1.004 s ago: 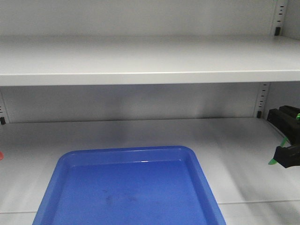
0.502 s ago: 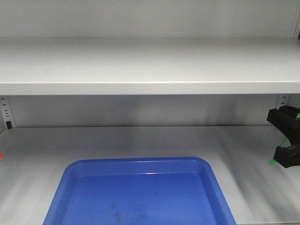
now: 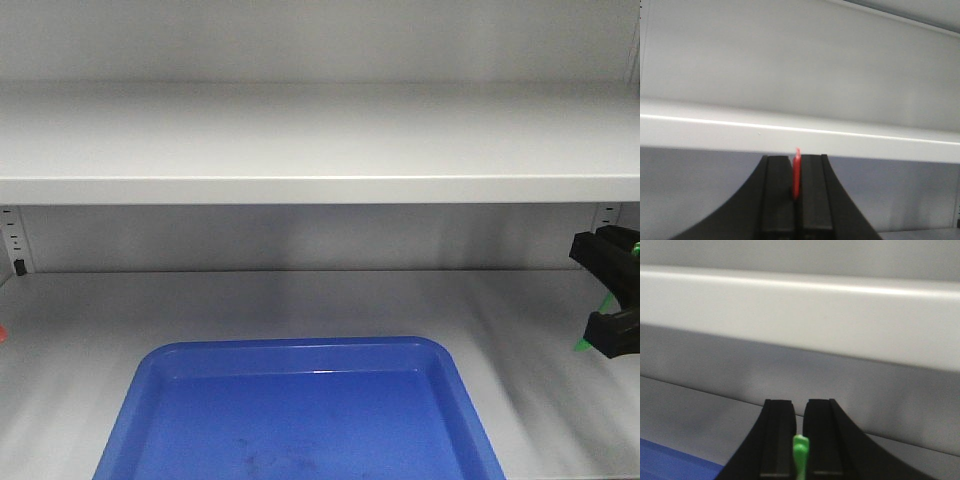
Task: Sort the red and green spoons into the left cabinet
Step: 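Approach the blue tray on the cabinet shelf, then lower both held spoons over the blue tray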
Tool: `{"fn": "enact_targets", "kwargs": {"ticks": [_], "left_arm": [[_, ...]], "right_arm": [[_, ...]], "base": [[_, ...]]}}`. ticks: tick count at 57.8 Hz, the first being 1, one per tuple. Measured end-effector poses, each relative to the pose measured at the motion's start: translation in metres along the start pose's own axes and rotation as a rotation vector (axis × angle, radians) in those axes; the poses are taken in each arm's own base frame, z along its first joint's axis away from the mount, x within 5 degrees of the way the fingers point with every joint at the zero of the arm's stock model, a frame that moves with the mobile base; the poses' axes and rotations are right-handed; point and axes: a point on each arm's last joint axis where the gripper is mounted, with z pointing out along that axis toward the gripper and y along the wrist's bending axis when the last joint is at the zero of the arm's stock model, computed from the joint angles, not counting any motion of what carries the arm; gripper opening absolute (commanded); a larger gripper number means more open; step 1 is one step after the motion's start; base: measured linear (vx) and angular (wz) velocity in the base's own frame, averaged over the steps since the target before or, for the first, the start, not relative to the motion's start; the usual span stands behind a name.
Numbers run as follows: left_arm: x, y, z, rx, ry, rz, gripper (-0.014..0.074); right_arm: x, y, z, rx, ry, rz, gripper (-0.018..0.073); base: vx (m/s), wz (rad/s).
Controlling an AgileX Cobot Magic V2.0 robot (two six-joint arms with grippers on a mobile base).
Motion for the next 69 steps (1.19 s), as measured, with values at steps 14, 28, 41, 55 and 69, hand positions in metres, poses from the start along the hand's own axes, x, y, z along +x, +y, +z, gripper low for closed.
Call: {"fn": "enact_targets", "kwargs": {"ticks": [14,28,41,55,69], "left_arm": [[0.000,0.000,0.000,0.000,0.000,0.000,-0.0006],[0.000,0.000,0.000,0.000,0.000,0.000,-0.0006],[0.000,0.000,0.000,0.000,0.000,0.000,-0.0006],[0.004,0.001,0.005,0.001,0.015,-0.041,-0.0006],[0.034,-0.009,0.032,0.195,0.114,-0.149,-0.0005]], "right_arm": [[0.000,0.000,0.000,0.000,0.000,0.000,-0.0009],[0.000,0.000,0.000,0.000,0.000,0.000,-0.0009],[0.000,0.000,0.000,0.000,0.000,0.000,-0.0009],[0.004,0.002,0.006,-0.052,-0.003,0.014,-0.0007],[0.022,0.029,0.029,-0.289,0.022,0.082,-0.0004]], "base": [[0.00,0.00],[0.00,0.00],[0.00,0.00],[0.00,0.00],[0.00,0.00]]}}
